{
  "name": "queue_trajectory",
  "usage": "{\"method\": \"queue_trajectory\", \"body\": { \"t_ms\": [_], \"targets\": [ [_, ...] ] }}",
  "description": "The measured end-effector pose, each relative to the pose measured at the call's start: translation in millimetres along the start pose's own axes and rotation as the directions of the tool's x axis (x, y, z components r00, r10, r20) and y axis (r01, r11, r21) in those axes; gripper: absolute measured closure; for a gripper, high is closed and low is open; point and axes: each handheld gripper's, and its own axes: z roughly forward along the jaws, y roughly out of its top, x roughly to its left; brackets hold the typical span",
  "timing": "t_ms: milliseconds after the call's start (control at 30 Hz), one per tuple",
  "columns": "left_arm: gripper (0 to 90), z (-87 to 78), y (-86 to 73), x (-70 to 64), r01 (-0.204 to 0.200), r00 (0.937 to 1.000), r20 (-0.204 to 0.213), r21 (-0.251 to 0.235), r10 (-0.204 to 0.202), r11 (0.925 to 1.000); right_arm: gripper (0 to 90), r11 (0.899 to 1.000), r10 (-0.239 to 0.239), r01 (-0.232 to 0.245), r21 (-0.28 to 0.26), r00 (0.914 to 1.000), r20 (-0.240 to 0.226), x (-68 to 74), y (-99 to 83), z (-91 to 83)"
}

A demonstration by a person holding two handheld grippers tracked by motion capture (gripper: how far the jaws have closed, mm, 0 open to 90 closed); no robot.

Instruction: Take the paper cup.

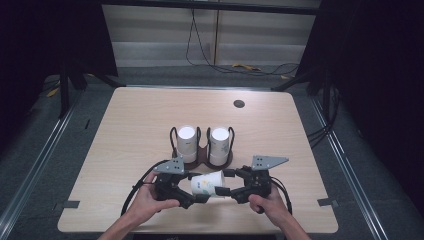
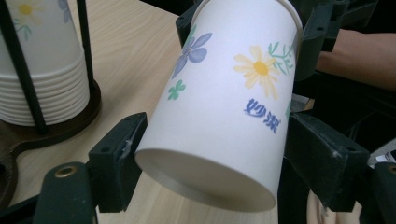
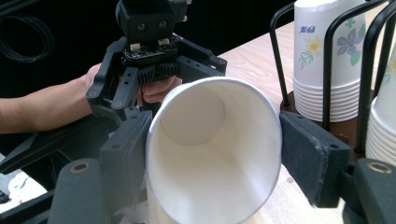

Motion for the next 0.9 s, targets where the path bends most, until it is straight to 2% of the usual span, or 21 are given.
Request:
{"method": "queue_trajectory", "body": {
  "t_ms": [200,300,567,733,900],
  "targets": [
    [19.8,-0.2,-2.1,2.9,-0.004,0.9999,-0.01,0.023,0.004,0.9997,29.2,1.0,0.002,-0.002,-0.005,1.0,-0.001,0.4,0.5,-0.3],
    [16.0,0.6,-4.9,5.2,0.014,0.9995,-0.03,0.038,-0.013,0.9992,29.5,1.0,0.001,-0.001,-0.005,1.0,0.007,0.2,0.7,-2.2],
    [16.4,-1.7,-7.5,6.4,0.02,0.9989,-0.043,0.06,-0.017,0.998,29.8,1.0,0.007,-0.006,-0.015,0.9992,0.038,-1.6,0.3,-7.0],
    [16.4,-7.2,-13.7,11.2,0.048,0.9965,-0.071,0.068,-0.043,0.9965,30.1,1.0,0.008,-0.007,-0.016,0.9987,0.05,-1.7,0.5,-8.0],
    [16.4,-14.7,-19.2,12.5,0.043,0.9948,-0.096,0.09,-0.034,0.995,30.5,1.0,0.015,-0.014,-0.017,0.9975,0.07,-3.3,1.3,-10.7]
  ]
}}
